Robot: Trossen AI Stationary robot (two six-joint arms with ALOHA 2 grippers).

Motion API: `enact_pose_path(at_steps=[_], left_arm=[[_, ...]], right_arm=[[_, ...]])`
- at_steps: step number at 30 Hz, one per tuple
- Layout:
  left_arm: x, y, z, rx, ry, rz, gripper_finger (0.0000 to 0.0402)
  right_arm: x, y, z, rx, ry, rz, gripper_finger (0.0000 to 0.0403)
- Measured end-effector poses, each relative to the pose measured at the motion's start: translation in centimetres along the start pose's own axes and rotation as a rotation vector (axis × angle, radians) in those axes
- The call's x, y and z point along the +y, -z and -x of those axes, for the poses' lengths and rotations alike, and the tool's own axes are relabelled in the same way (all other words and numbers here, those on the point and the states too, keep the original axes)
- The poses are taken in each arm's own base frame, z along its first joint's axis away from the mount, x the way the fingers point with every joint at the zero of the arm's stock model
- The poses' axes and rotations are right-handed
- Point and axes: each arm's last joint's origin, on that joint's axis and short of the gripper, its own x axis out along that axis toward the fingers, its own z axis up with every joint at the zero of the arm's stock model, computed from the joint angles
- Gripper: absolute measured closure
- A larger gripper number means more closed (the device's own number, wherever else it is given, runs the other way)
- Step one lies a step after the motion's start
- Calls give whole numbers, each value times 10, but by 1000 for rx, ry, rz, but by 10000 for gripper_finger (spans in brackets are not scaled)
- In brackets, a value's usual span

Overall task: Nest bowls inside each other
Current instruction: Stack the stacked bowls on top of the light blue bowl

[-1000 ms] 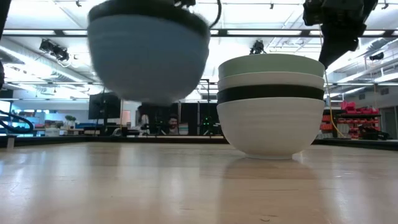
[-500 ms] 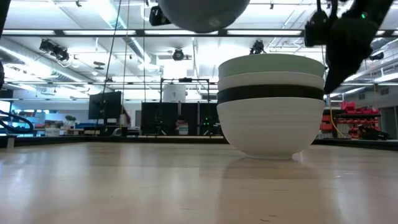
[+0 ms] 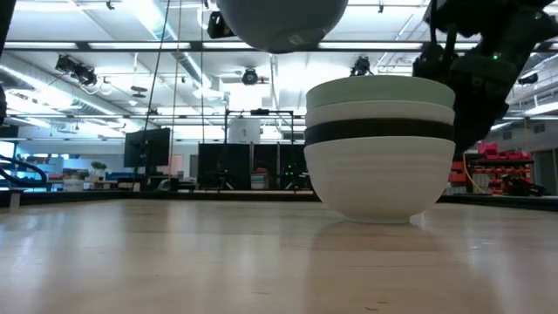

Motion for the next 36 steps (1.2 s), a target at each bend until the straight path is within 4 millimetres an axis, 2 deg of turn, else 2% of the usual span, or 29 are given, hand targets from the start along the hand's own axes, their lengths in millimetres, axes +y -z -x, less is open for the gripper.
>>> enact_pose_path(at_steps=[7, 14, 27, 31, 36], left_arm=[[2, 2, 0, 25, -15, 1, 354], [2, 3, 0, 28, -15, 1, 354], [1, 3, 0, 33, -18, 3, 354], [0, 4, 0, 37, -17, 4, 354], [-2, 6, -3, 44, 4, 1, 354]], right_arm=[[15, -3, -21, -5, -73, 32, 402], [20, -15, -31, -77, -124, 47, 402], [39, -61, -30, -145, -149, 135, 403], [35, -68, -28, -147, -131, 138, 403], [20, -66, -16, -61, -54, 117, 403]])
